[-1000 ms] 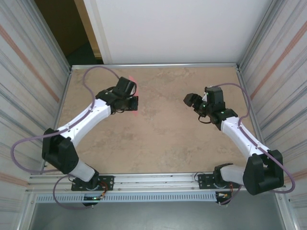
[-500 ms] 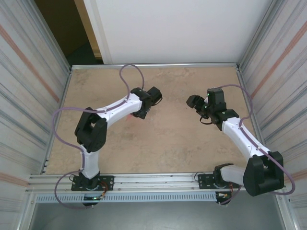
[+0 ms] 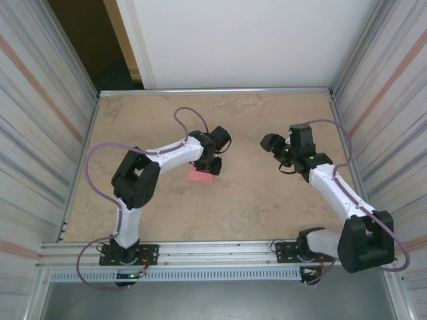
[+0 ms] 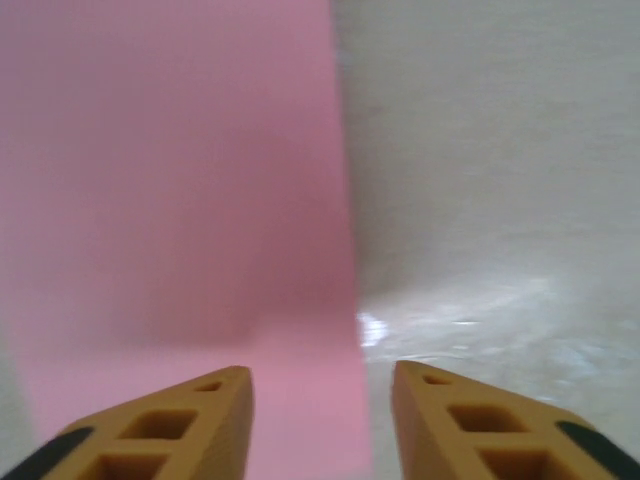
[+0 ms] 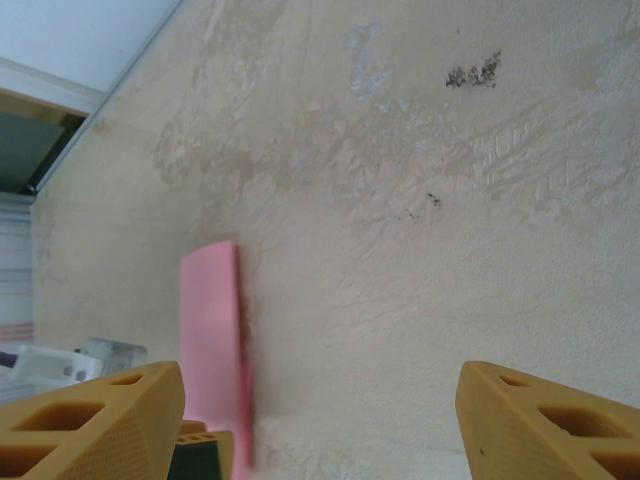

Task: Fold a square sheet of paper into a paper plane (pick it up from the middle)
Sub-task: Turn over the paper at the center of the table.

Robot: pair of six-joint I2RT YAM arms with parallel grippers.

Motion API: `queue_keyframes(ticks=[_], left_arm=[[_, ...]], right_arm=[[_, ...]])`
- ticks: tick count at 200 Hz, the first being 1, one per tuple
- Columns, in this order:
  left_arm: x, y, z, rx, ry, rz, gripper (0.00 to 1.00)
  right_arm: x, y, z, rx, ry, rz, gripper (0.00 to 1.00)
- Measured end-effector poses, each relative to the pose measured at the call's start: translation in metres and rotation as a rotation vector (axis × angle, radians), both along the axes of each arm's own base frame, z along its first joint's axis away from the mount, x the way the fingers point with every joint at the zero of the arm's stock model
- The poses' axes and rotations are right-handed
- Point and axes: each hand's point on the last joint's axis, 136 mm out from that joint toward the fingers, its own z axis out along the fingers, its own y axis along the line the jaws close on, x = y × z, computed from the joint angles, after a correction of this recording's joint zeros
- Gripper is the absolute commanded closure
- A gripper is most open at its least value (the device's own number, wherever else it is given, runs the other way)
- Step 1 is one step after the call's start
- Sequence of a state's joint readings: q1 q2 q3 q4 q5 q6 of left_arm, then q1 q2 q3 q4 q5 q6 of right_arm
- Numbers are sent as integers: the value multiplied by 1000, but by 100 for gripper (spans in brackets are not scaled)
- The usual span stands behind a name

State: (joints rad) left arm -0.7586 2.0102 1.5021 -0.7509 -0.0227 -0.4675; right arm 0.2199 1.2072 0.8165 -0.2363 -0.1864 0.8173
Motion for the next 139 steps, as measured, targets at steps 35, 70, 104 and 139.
queue_keyframes(ticks=[35, 70, 104, 139], left_arm=[[-7, -10, 18, -261, 13, 37, 36], [17, 28, 81, -495, -121, 180, 26], [32, 85, 89, -560, -185, 345, 10], [20, 140, 61, -547, -154, 514, 1]], right_arm=[[0, 7, -3, 23, 7, 29, 25], [-3, 40, -21, 31, 47, 124, 21], [-15, 108, -48, 19, 122, 299, 21], [-22, 183, -67, 28, 168, 452, 30]])
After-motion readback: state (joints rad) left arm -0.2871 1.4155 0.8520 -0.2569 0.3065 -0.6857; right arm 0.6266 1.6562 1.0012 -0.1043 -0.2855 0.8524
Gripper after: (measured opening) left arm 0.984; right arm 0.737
